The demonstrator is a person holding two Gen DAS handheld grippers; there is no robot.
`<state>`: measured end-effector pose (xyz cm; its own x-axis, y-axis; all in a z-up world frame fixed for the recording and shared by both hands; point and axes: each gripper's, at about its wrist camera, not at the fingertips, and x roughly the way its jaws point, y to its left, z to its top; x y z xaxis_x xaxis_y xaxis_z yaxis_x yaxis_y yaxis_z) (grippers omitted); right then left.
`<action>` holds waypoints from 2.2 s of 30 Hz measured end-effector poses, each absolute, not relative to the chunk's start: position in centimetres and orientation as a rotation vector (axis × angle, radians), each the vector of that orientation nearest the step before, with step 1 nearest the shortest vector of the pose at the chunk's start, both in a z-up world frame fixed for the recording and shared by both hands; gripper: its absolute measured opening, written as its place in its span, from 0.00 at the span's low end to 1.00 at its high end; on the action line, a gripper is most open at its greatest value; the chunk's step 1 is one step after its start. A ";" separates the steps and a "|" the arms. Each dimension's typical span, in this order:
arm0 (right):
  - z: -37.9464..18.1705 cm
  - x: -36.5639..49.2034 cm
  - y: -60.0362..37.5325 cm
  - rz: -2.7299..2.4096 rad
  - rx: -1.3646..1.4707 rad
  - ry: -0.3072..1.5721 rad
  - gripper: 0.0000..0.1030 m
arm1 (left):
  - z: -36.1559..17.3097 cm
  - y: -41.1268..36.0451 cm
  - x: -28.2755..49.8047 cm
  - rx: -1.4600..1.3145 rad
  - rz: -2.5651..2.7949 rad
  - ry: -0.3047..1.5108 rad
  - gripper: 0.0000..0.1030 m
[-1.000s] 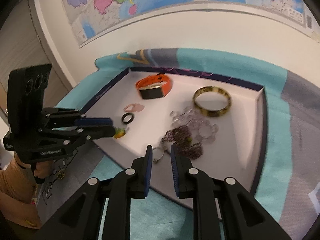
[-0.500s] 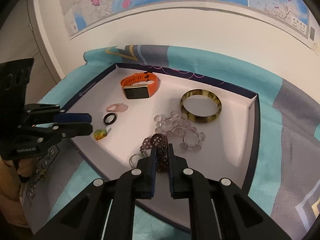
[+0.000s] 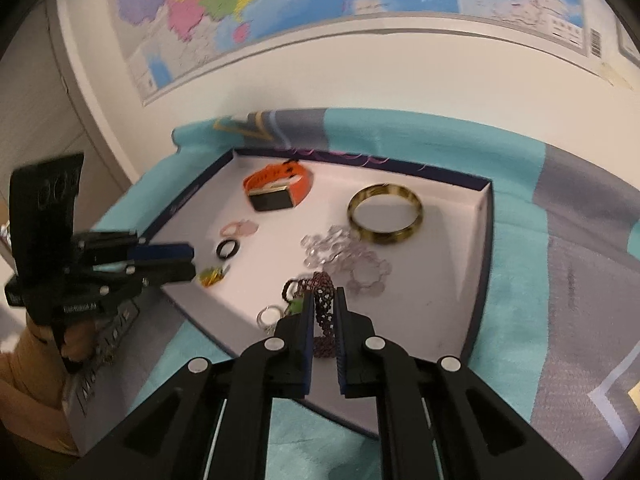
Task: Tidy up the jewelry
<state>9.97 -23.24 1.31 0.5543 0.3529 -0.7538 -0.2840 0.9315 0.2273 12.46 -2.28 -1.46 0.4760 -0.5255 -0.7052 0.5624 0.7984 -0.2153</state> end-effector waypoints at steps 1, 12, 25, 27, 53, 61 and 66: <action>1.2 10.1 -23.4 0.362 0.078 0.912 0.08 | -1.5 -2.3 12.4 0.047 -0.665 0.843 0.26; 0.6 9.8 -22.1 0.419 0.049 0.940 0.15 | -1.6 -2.1 12.5 0.043 -0.663 0.845 0.29; -0.2 12.0 -23.6 0.285 0.049 0.939 0.21 | -1.7 -2.2 12.5 0.041 -0.663 0.846 0.31; -0.4 12.1 -23.6 0.291 0.057 0.942 0.21 | -1.7 -2.1 12.5 0.040 -0.660 0.846 0.31; 2.3 4.8 -19.3 0.540 0.098 0.881 0.26 | 0.1 3.4 6.3 0.053 -0.543 0.819 0.35; 1.2 2.1 -13.3 0.708 0.050 0.921 0.26 | -0.5 6.0 3.5 0.036 -0.492 0.842 0.35; 1.0 1.2 -10.9 0.756 0.023 0.929 0.26 | -1.0 6.9 2.0 0.017 -0.492 0.853 0.35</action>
